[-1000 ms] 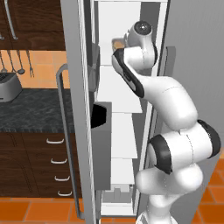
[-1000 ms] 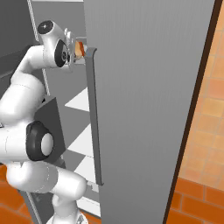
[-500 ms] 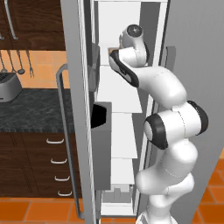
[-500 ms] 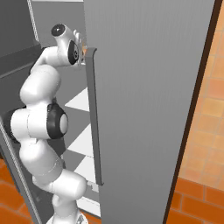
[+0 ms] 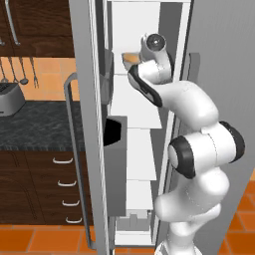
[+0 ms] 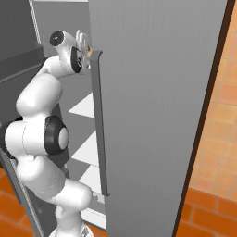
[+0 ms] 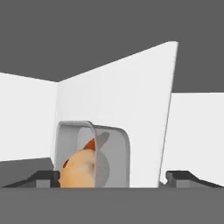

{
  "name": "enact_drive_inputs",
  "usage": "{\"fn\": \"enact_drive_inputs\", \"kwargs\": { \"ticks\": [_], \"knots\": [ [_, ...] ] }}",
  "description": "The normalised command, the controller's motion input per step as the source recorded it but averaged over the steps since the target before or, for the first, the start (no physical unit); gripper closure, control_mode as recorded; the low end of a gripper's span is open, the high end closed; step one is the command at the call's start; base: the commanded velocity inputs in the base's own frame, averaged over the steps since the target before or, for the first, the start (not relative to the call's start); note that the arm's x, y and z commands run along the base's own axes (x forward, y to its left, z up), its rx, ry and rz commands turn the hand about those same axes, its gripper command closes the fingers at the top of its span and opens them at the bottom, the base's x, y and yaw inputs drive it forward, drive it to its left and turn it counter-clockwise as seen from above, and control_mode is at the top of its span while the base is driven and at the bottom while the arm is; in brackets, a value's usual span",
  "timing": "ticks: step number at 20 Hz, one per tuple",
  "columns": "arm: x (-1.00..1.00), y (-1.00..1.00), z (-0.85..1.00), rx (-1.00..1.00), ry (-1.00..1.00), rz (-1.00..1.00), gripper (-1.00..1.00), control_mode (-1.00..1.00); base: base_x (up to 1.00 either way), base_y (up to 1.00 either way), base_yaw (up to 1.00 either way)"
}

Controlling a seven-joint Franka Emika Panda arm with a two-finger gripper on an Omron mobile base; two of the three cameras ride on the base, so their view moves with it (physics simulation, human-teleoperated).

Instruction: Take the meat container that has the shrimp and place it on the second highest rack of the freezer. Then take the vegetable container that has the carrot and squash and place it on the highest rack of the freezer.

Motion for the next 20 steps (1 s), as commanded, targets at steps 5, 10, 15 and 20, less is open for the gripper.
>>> {"fn": "enact_drive_inputs", "kwargs": {
  "ticks": [5,10,15,20],
  "knots": [
    [-1.0,-0.53,-0.95,-0.05,-0.01,0.0,-1.0,-1.0,0.0,0.0,0.0],
    [-1.0,-0.28,-1.0,-0.14,0.13,0.0,-1.0,-1.0,0.0,0.0,0.0],
    [-1.0,-0.03,-0.84,-0.05,0.31,0.0,-1.0,-1.0,0.0,0.0,0.0],
    [-1.0,-0.17,-0.18,0.01,0.46,0.05,-1.0,-1.0,0.0,0.0,0.0]
  ]
}}
